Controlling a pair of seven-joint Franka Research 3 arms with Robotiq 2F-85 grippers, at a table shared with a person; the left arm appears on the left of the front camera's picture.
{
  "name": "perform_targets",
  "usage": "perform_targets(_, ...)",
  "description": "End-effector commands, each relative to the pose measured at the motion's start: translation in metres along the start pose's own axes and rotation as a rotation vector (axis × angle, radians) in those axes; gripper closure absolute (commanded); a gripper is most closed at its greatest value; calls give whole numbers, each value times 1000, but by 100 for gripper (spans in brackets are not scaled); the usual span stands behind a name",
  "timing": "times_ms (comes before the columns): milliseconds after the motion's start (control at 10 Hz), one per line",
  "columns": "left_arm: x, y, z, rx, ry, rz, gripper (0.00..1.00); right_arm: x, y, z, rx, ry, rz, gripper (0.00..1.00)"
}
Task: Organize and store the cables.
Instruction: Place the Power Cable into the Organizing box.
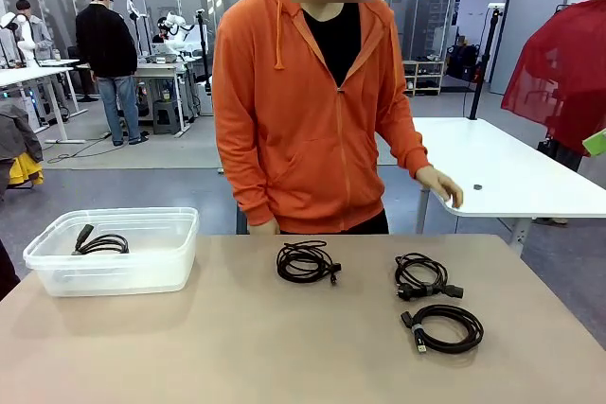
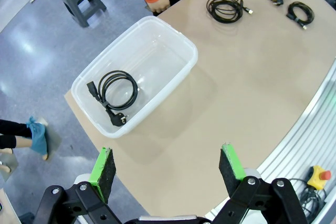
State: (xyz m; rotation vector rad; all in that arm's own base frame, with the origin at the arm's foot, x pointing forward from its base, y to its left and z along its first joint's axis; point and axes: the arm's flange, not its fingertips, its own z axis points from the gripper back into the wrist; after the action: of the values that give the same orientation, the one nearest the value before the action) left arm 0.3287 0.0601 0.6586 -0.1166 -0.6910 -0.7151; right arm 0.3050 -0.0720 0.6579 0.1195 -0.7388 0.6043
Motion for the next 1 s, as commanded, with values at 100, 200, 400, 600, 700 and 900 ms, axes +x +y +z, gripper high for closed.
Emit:
perform_targets(100,1,-1,1,-3,-4,-5,0,0,-1,0,1,0,-4,0)
perform_targets(200,1,-1,1,-3,-4,-5,0,0,-1,0,1,0,-4,0)
perform_targets(400,1,-1,1,-3,-4,-5,0,0,-1,0,1,0,-4,0)
perform_targets(600,1,-1,1,-3,-4,-5,0,0,-1,0,1,0,-4,0)
perform_targets(700,1,-1,1,-3,-4,-5,0,0,-1,0,1,0,-4,0)
perform_targets(900,1,-1,1,-3,-4,-5,0,0,-1,0,1,0,-4,0)
